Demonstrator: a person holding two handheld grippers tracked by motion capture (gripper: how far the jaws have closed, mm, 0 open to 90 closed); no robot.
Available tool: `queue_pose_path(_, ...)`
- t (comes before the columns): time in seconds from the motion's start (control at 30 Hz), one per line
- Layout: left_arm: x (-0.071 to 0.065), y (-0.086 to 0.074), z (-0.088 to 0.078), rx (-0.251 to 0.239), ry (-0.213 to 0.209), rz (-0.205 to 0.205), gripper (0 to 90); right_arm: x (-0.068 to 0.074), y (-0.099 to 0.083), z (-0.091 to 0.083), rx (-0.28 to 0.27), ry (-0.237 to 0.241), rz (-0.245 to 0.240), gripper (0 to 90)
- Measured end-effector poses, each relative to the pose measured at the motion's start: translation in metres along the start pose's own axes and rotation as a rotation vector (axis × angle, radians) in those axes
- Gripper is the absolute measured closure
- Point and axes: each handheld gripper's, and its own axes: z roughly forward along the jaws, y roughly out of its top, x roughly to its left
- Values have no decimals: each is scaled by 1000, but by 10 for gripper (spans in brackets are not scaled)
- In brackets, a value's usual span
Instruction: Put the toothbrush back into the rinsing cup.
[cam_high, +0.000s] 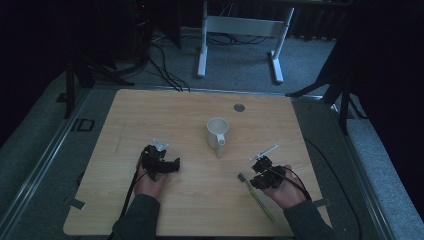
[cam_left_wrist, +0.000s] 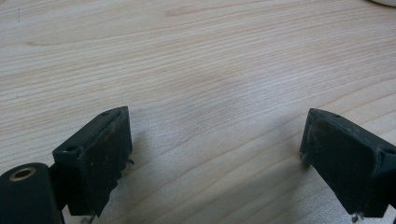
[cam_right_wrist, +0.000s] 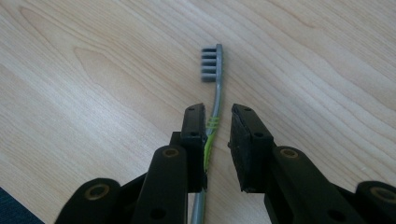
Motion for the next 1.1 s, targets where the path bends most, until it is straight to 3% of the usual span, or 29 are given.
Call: queue_pose_path(1.1,0,0,0,0,0,0,93,4,1,13,114,14,-27,750)
